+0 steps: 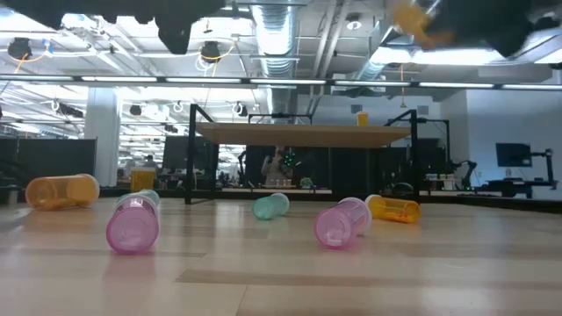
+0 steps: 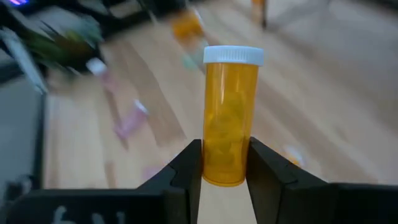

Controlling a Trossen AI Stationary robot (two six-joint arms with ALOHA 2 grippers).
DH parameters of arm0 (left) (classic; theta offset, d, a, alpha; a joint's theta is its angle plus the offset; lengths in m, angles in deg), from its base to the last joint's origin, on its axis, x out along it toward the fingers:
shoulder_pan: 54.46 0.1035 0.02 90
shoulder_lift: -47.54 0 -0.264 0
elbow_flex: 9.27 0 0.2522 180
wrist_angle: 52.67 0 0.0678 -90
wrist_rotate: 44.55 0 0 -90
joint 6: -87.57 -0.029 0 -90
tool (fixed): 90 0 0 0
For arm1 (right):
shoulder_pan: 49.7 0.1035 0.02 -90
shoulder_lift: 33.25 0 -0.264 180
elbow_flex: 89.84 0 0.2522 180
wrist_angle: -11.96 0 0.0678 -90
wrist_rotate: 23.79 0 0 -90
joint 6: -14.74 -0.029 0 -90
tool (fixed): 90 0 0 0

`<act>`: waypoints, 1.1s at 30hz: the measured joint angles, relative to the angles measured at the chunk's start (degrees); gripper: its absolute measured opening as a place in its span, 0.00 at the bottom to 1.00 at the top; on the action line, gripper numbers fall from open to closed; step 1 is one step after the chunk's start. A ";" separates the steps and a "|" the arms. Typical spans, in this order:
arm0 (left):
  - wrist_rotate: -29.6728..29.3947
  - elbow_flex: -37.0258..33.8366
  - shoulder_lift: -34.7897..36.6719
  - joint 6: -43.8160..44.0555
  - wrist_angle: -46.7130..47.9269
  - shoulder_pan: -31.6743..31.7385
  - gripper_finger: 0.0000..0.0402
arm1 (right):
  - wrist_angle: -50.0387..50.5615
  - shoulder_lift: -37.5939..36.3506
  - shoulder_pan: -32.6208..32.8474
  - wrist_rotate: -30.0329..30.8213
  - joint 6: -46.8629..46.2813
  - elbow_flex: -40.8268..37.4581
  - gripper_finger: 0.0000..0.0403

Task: Pick and place medicine bottles onto shelf by color
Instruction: Put the bottom small orange pill bottle on the shelf aligned with the other small orange pill bottle

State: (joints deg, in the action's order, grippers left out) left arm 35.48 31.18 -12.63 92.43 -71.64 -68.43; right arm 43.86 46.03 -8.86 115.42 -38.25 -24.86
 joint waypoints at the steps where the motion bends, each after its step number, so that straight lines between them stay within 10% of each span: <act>1: 0.58 -0.60 0.00 -0.05 -2.45 0.06 0.34 | -2.69 -0.29 -0.21 0.95 3.77 0.02 0.29; 21: 9.69 -0.55 -17.29 5.59 -27.73 4.56 0.34 | -28.39 -0.51 -6.67 1.71 34.81 0.02 0.29; 33: 12.72 13.99 -28.25 7.41 -24.54 5.98 0.34 | -36.95 -0.50 -8.83 1.43 42.88 0.04 0.29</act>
State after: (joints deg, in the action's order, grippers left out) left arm 48.20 45.17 -40.88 99.84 -96.18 -62.45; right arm 6.90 45.54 -17.69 116.85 4.63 -24.82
